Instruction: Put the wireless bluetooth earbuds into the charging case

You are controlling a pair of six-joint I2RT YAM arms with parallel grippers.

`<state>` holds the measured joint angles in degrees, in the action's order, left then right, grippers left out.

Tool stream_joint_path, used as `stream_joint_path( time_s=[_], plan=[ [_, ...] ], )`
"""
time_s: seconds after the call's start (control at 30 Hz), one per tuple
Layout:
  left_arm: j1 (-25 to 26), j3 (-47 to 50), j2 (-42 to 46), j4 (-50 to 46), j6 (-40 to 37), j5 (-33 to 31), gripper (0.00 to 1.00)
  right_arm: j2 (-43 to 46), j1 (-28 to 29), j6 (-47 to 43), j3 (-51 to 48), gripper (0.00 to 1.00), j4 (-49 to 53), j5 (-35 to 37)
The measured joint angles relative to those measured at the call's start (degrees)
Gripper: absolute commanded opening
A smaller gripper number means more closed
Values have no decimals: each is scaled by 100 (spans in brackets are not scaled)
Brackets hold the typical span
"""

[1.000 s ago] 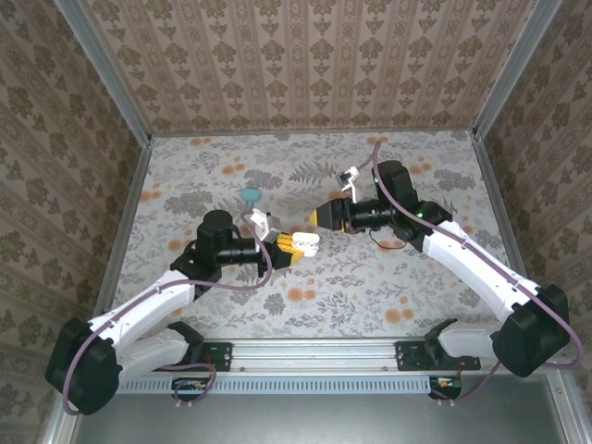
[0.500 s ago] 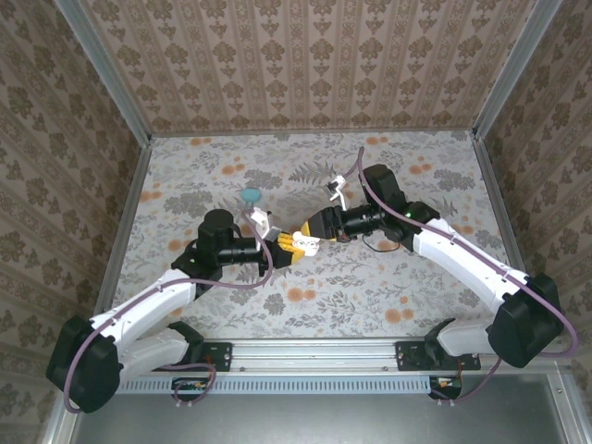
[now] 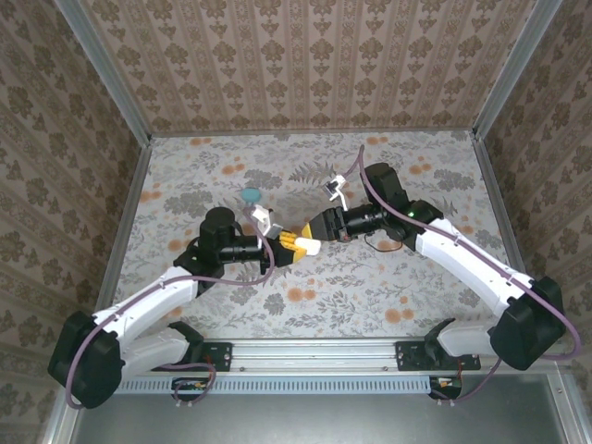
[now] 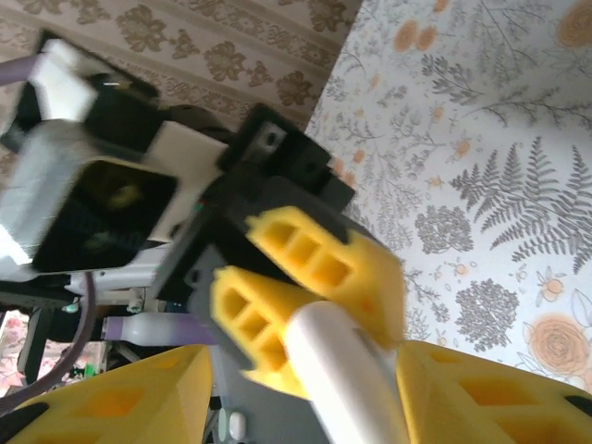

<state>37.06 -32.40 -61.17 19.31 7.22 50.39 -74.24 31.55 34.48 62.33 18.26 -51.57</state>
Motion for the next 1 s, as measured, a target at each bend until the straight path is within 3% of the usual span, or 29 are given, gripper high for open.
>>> stream_joint_path(
  time_s=[0.23, 0.4, 0.6, 0.8, 1.0],
  plan=[
    [-39, 0, -98, -46, 103, -140, 0, 619, 66, -85, 111, 56, -46, -214],
    [-42, 0, -98, -74, 122, -245, 0, 743, 11, -247, 129, 57, 61, 26],
    [-282, 2, -50, -293, 455, -734, 0, 901, -302, -350, -15, 59, 479, 1172],
    [-984, 15, -28, -723, 1217, -1403, 0, 1110, -396, -413, -380, 60, 994, 2505],
    [-1381, 63, -566, -785, 1779, -1598, 4, 1110, -396, -409, -944, 63, 1283, 3373]
  ],
)
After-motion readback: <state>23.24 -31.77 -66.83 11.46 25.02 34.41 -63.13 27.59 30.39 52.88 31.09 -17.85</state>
